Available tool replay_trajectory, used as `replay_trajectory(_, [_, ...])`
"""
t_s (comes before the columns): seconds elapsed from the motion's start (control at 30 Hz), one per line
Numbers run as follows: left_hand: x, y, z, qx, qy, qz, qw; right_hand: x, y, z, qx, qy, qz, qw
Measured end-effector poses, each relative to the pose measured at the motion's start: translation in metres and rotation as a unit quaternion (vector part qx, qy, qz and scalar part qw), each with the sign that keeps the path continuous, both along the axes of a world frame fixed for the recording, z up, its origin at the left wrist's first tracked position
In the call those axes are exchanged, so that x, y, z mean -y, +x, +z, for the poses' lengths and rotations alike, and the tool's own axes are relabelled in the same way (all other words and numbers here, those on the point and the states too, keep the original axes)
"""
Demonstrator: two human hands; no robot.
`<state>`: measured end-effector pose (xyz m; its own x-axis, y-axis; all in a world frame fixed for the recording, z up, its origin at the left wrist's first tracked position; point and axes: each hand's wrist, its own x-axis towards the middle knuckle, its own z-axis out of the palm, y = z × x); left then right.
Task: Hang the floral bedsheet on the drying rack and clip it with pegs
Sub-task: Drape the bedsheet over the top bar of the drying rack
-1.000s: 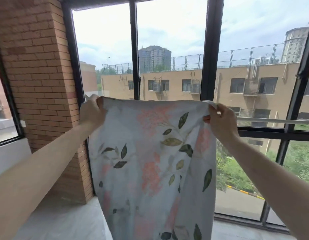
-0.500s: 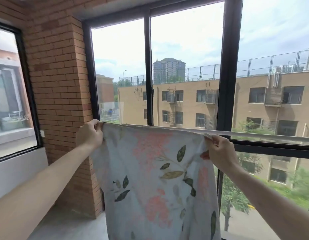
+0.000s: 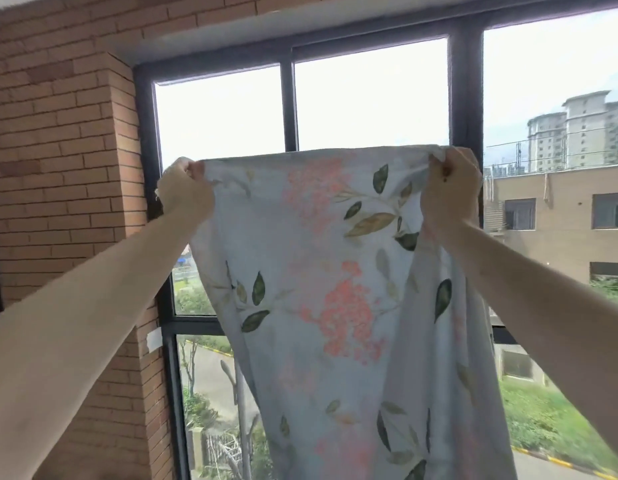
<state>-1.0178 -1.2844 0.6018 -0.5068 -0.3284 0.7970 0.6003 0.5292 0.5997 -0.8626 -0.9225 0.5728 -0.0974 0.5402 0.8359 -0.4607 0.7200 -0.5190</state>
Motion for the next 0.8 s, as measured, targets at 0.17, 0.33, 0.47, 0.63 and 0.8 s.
replay_trajectory(0.17, [0.004,-0.076,0.041,0.034,0.014,0.018,0.999,0.006,-0.062,0.036,0.042,0.079,-0.09,0.992])
replay_trajectory(0.33, [0.005,-0.131,0.027,0.025,0.0,0.002,1.0,-0.003,-0.111,0.029,0.092,0.106,-0.089,0.986])
replay_trajectory(0.47, [0.0,-0.16,0.018,0.022,-0.013,-0.01,1.0,-0.014,-0.137,0.018,0.124,0.126,-0.096,0.98])
replay_trajectory(0.63, [-0.013,-0.188,-0.01,0.05,-0.046,0.037,0.997,-0.032,-0.171,-0.005,0.176,0.145,-0.091,0.969])
replay_trajectory(0.8, [-0.041,-0.2,-0.052,0.102,-0.081,0.068,0.989,-0.051,-0.196,-0.033,0.248,0.135,-0.071,0.957])
